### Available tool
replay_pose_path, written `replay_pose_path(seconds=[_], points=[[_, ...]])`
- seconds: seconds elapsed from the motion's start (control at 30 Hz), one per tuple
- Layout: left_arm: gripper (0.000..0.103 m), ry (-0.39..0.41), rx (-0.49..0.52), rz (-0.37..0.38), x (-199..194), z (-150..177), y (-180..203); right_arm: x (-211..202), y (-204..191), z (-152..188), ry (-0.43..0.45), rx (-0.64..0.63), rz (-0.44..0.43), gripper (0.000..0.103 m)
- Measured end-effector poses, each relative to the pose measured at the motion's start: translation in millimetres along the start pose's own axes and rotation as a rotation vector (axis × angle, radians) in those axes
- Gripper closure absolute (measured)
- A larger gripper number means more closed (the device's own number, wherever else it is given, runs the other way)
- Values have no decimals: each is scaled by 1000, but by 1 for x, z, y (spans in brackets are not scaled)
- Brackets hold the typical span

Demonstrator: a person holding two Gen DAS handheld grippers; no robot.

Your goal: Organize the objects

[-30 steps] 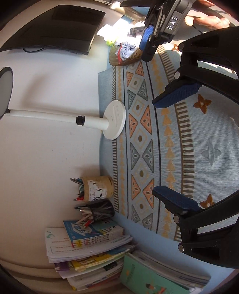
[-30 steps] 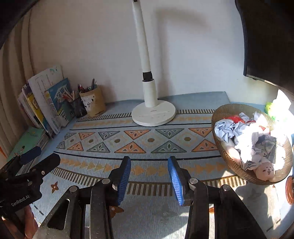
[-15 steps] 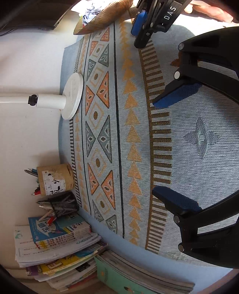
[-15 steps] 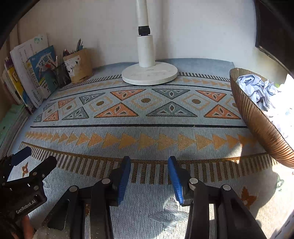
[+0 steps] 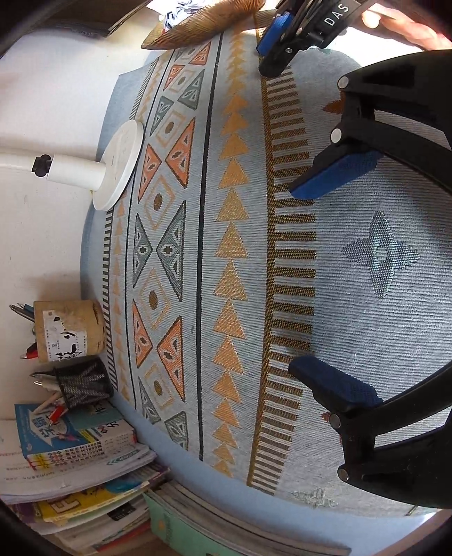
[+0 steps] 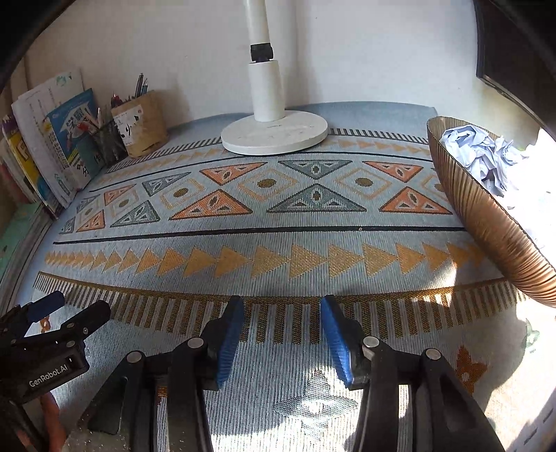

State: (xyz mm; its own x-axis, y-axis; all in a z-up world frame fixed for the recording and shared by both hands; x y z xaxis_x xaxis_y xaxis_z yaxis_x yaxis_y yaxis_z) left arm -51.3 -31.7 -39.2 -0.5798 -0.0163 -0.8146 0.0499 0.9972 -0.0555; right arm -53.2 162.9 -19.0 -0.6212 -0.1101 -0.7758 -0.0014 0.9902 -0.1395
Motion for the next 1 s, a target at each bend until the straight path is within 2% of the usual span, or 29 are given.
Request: replay_pose_path(seconds=[0.33, 0.5, 0.73, 1.0], points=[[1, -17, 15, 2, 3, 0, 3, 1, -3, 0, 0, -16, 12, 56], [1, -18, 15, 0, 4, 0, 2, 1, -2, 0, -1, -16, 11, 54], [1, -18, 15, -1, 4, 0, 3, 2, -2, 0, -3, -9, 17, 46], [1, -18, 16, 0, 4, 0, 2, 2, -2, 0, -3, -5, 10, 46]])
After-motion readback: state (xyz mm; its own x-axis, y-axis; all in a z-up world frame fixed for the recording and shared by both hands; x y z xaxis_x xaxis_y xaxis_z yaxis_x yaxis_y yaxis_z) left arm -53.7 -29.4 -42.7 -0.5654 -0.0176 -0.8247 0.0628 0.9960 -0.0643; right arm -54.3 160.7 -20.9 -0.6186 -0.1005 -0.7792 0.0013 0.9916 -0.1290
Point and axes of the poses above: each gripper's, at about its wrist camera, not at the fingertips, and x roughly the way its jaws point, y to its right, z to its underside, the point moved 7 cm from there along x, roughly the way its jaws point, and after that the axes turned 6 degrees about x, right-handed, at the moved point
